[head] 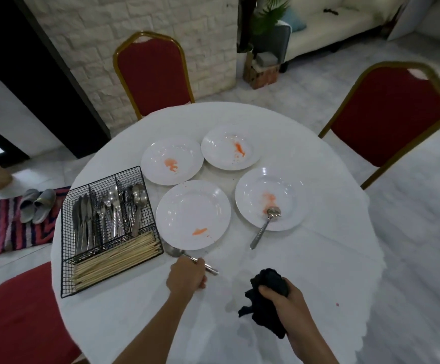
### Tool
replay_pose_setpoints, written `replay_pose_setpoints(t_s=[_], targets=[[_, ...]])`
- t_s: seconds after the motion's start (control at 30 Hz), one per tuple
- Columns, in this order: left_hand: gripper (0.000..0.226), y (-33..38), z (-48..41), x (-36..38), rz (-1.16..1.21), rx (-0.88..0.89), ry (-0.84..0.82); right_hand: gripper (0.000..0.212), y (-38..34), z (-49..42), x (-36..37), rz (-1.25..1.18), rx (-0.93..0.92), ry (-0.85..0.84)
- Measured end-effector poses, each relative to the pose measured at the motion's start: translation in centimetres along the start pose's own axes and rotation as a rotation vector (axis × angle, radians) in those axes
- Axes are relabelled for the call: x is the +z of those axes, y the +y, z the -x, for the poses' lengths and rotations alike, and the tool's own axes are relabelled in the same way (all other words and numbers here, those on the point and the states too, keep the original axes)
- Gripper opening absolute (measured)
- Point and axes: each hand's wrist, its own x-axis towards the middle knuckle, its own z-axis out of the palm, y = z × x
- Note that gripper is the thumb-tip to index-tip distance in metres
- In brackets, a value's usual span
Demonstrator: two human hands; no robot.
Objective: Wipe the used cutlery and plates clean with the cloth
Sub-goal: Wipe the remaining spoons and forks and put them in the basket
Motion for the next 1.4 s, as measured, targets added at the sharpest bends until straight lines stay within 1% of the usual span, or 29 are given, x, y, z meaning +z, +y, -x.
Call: replay_pose_setpoints(t_s=[0.13,0.3,0.4,0.47,0.53,0.63,0.7,0.77,0.9,0.97,1.03,1.1,1.2,1.27,1.33,1.4], targets=[[0.028,-0.4,0.9,-0.2,-0.148,0.000,0.017,0.017,-0.4,0.3,-1.2,-0.020,-0.026,0.001],[0.032,-3.5,2.1,-0.1,-0.201,-0.032,-0.109,0.017,-0.4,0.3,-2.4,-0.037,-0.045,-0.006],[0.031,-6.2,3.4,0.1,-0.184,-0.013,-0.130,0.018,-0.1,0.1,-2.6,-0.034,-0.043,-0.012],[0.027,-6.9,5.3,0.2,-0.120,0.035,-0.124,0.020,0.1,0.0,-2.5,-0.030,-0.036,-0.022],[0.026,-6.8,7.3,0.3,0.024,0.077,-0.136,0.019,0.3,0.0,-2.1,-0.046,-0.039,-0.039],[0.025,-5.4,9.5,0.5,0.277,0.062,-0.208,0.019,0.3,0.0,-1.0,-0.103,-0.041,-0.045],[0.023,-4.1,10.4,0.8,0.327,0.093,-0.269,0.022,0.2,-0.3,-0.4,-0.115,-0.027,-0.026],[0.022,-2.6,11.3,1.2,0.296,0.173,-0.299,0.023,0.3,-0.5,0.5,-0.062,-0.032,-0.054],[0.019,-0.1,12.9,2.4,0.129,0.443,-0.273,0.027,0.1,-0.5,2.5,0.062,-0.068,-0.156],[0.021,0.1,13.4,2.8,0.118,0.534,-0.273,0.023,-0.7,-0.9,2.5,0.035,-0.113,-0.132],[0.018,0.1,13.7,2.6,0.090,0.537,-0.301,0.021,-1.6,-1.5,2.0,-0.045,-0.138,-0.085],[0.021,0.4,13.7,2.1,0.071,0.526,-0.313,0.022,-2.2,-1.6,1.6,-0.125,-0.146,-0.054],[0.024,1.3,14.0,1.2,0.046,0.592,-0.291,0.018,-2.9,-0.9,1.7,-0.212,-0.155,-0.065],[0.023,1.4,14.2,0.6,0.013,0.653,-0.274,0.019,-3.3,-0.9,1.5,-0.247,-0.159,-0.032],[0.023,0.9,14.2,0.1,-0.044,0.697,-0.270,0.021,-3.7,-1.3,0.7,-0.293,-0.148,0.003],[0.024,0.5,13.9,-0.2,-0.130,0.706,-0.269,0.023,-3.9,-1.6,0.2,-0.313,-0.130,-0.002]])
